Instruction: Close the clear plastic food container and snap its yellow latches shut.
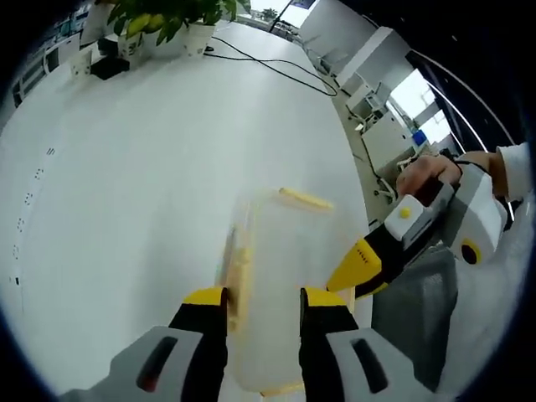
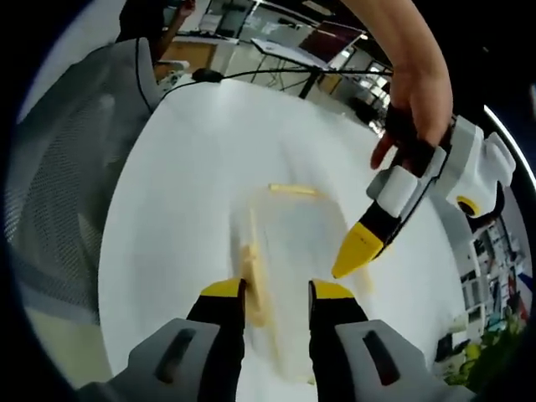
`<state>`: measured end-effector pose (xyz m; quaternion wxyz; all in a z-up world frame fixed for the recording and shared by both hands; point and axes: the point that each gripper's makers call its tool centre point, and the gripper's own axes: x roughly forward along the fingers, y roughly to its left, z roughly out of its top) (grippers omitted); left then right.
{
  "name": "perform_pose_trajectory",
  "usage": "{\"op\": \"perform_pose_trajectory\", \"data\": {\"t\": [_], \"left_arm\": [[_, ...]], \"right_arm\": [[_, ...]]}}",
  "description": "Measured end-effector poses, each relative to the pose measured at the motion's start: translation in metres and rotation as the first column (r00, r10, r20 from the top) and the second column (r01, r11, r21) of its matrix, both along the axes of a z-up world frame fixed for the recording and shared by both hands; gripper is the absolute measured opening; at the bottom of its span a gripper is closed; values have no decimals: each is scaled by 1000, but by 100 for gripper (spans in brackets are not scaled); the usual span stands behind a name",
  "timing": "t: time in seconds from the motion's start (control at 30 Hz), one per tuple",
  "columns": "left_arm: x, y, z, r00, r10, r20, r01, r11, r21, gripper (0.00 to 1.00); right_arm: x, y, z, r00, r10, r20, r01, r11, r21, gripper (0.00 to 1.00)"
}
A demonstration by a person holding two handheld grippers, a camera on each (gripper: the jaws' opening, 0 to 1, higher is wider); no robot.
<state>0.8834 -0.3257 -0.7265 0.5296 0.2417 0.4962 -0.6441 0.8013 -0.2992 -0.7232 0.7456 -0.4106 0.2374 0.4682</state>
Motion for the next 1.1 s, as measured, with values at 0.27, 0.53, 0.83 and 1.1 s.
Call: {"op": "perform_pose_trajectory", "data": {"t": [0.27, 0.53, 0.83, 1.1], "left_arm": [[-7, 4, 0, 1000, -11, -20, 12, 999, 43, 23], [-11, 3, -1, 1000, 19, 13, -20, 999, 50, 23], [1, -2, 0, 1000, 25, -3, -25, 999, 38, 25], [-2, -6, 3, 995, 88, 52, -87, 996, -28, 35]], "right_arm": [[2, 1, -4, 999, 29, 31, -26, 997, -75, 22], [0, 3, 0, 999, 21, 49, -16, 994, -104, 19], [-2, 0, -1, 998, 35, 55, -28, 993, -111, 22], [-2, 2, 3, 1000, -23, -4, 23, 998, -57, 24]]}}
